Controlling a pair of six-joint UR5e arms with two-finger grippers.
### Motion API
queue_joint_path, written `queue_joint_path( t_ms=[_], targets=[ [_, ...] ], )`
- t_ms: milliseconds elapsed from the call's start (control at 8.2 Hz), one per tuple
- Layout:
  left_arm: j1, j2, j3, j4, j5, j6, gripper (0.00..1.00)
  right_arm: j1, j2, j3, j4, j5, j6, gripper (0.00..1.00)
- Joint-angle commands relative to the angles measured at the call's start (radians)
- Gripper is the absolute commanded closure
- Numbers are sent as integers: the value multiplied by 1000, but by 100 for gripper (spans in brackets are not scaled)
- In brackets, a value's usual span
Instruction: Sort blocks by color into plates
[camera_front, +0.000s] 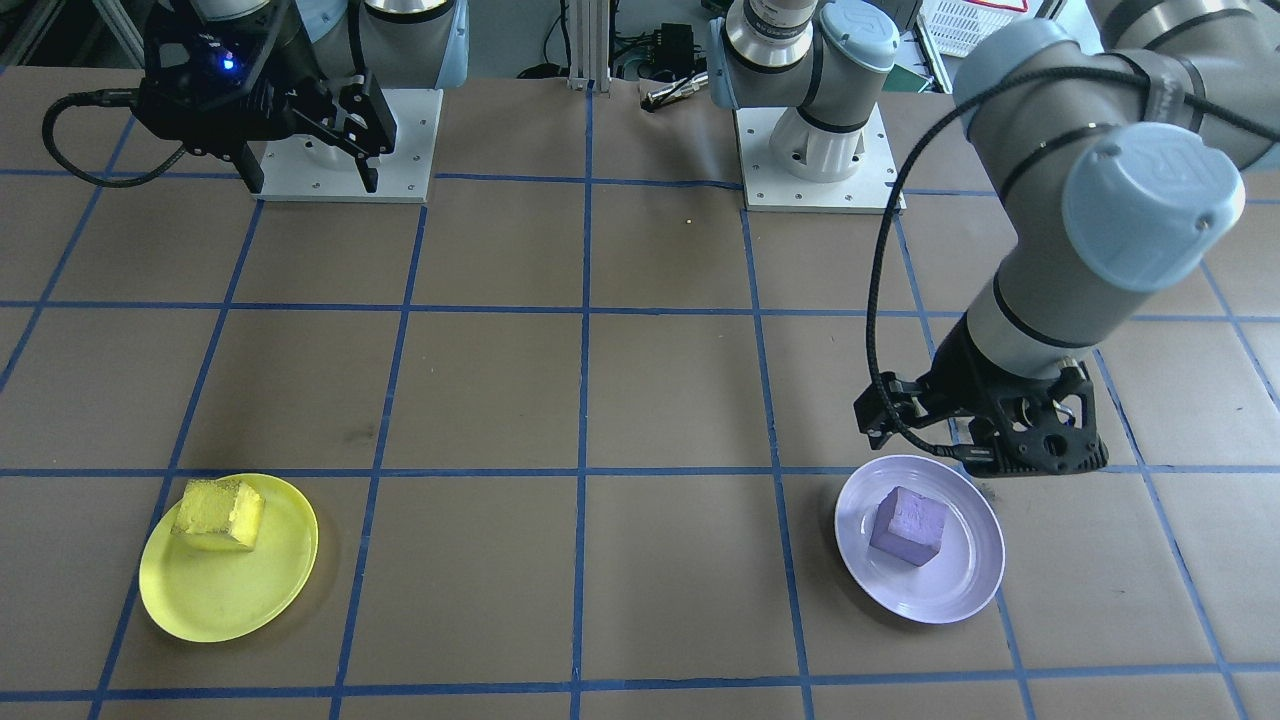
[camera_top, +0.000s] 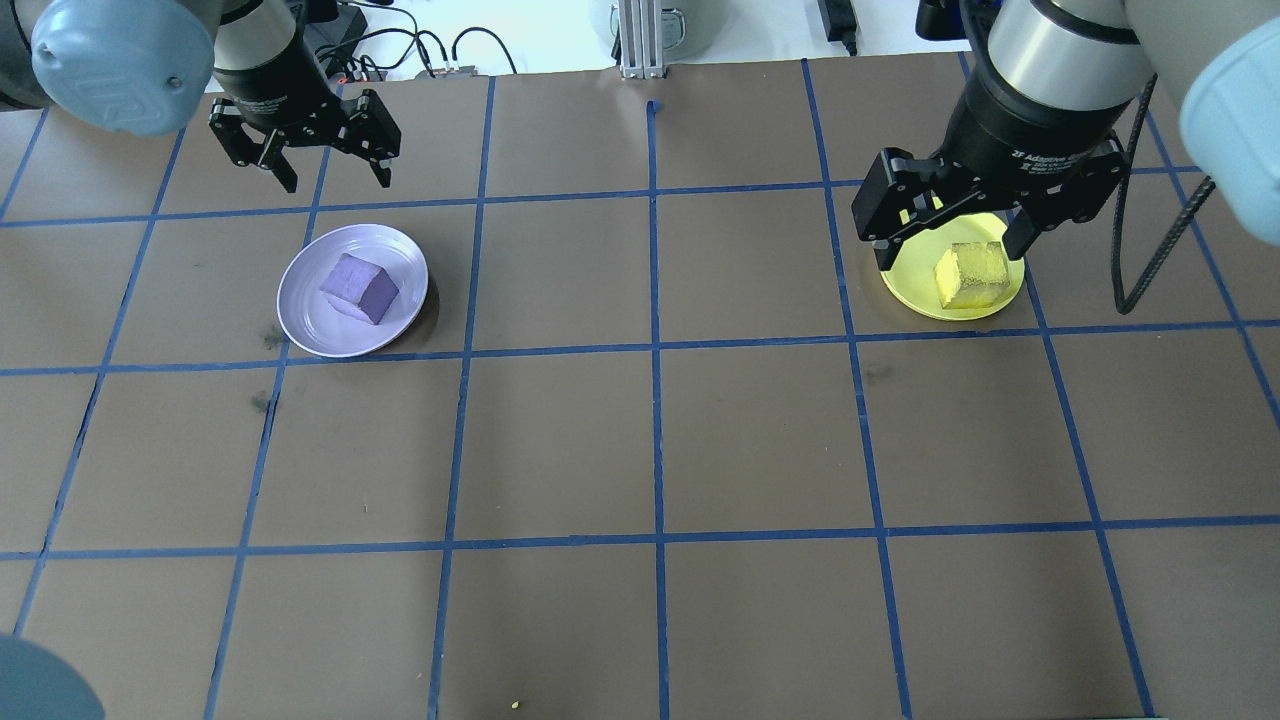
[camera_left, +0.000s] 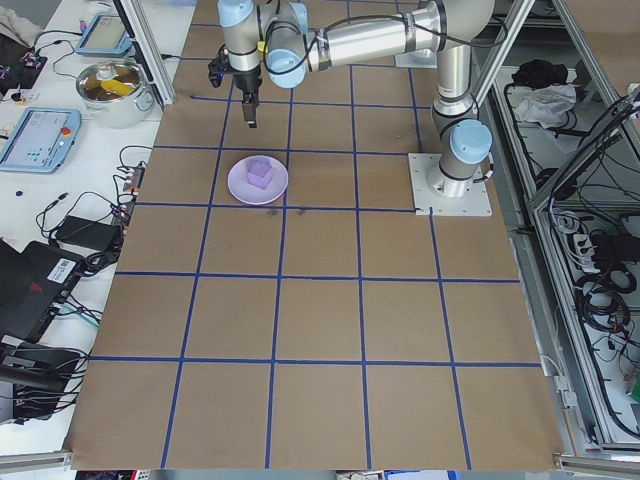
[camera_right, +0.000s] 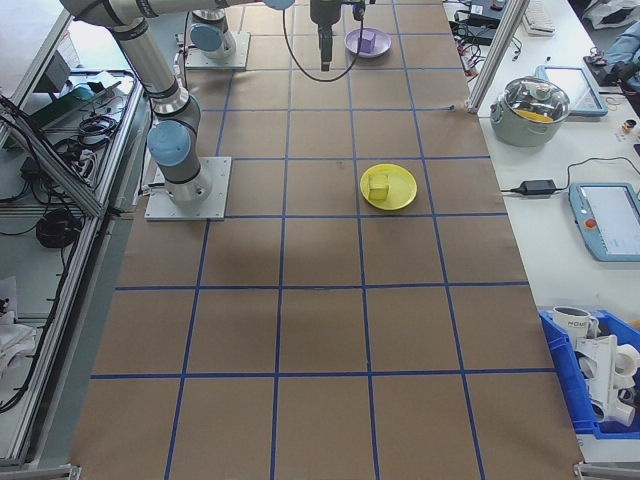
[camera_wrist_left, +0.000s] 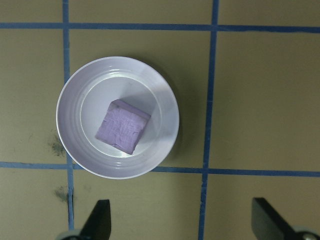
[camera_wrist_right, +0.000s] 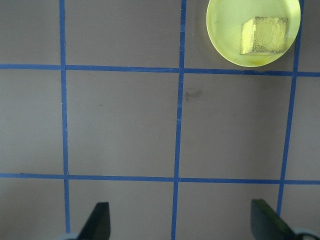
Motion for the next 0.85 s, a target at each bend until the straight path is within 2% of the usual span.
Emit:
queue_joint_path(
  t_ms=[0, 732],
  targets=[
    [-121, 93, -1, -38, 2, -105, 0, -2, 0, 0, -1, -2, 0, 0],
    [-126, 119, -12, -43, 7, -112, 0, -2, 3, 0, -10, 0, 0, 0]
  ],
)
